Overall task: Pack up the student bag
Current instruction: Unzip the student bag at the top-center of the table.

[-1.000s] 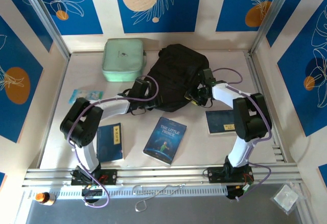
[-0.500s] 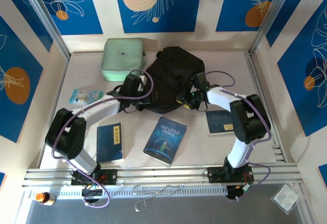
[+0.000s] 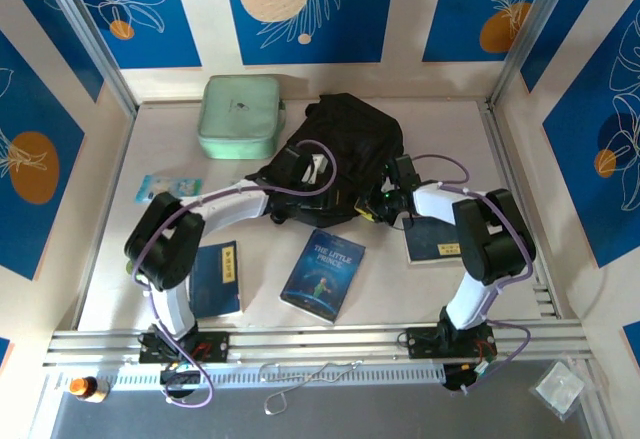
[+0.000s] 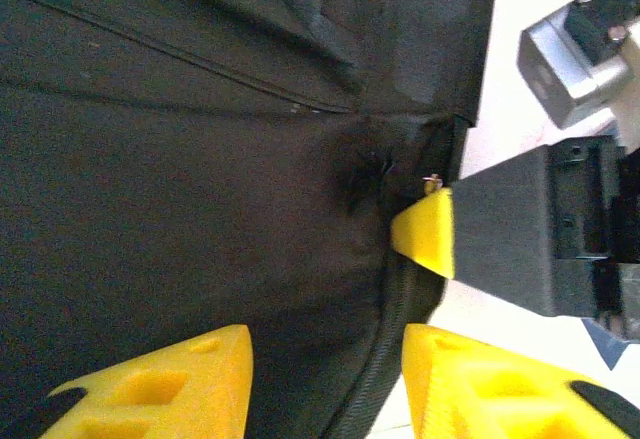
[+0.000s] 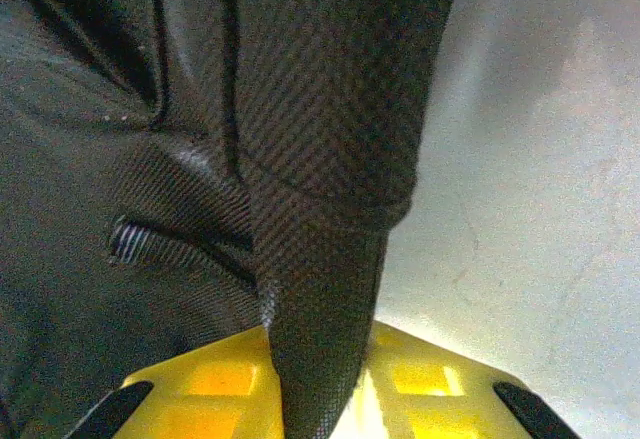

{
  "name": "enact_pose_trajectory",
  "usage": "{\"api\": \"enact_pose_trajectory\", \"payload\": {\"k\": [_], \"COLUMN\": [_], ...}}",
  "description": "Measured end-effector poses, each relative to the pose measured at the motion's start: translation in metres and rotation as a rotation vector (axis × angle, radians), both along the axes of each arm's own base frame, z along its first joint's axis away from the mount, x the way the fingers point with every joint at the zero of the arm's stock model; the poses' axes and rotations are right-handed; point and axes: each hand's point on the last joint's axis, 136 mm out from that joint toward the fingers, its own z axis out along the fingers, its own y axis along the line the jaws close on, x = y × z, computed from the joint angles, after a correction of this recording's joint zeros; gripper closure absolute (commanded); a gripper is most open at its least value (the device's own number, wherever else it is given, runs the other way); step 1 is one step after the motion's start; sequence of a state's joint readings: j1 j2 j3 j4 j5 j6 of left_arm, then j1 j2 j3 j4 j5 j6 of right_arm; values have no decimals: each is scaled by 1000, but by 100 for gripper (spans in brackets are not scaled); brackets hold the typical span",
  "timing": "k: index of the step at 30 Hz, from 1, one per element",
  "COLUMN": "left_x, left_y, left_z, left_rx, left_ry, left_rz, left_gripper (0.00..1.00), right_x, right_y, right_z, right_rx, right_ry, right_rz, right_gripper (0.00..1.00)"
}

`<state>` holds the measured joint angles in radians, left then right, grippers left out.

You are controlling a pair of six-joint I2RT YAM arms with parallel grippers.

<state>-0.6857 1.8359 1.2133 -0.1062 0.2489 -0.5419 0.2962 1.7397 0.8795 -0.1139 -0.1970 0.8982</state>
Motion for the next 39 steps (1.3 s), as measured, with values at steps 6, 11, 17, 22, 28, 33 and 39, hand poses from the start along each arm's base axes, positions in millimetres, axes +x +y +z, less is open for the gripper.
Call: {"api": "enact_pose_trajectory", "payload": {"k": [6,11,17,22,28,33,39], "left_x": [5,-1,-23,-37,-46,-44,-41], "left_y": [-24,-29,-28,-35,-40,-39,-41], "left_z": [2,-5,-27,-36,-52,-53,-43], "left_rx": [-22,-19,21,82,185,210,209], "left_ry": [13,50,88,45,-30,-52,-35], "left_rz": [-32,-41,-70,-108,-145,-139,-128], "left_gripper": [68,79,87,88,91,91,86], "right_x": [1,1,16,22,20,18,18], "right_y": [3,-4,-23,-32,-39,-42,-41], "right_z": [-4,3,32,34,20,9,3], "right_rx": [44,51,94,114,100,86,96], "right_ry": [4,-23,-106,-111,-60,-22,-23], "right_rz": [2,-7,-44,-67,-88,-102,-107], "right_gripper": [78,68,59,60,75,83,87]}}
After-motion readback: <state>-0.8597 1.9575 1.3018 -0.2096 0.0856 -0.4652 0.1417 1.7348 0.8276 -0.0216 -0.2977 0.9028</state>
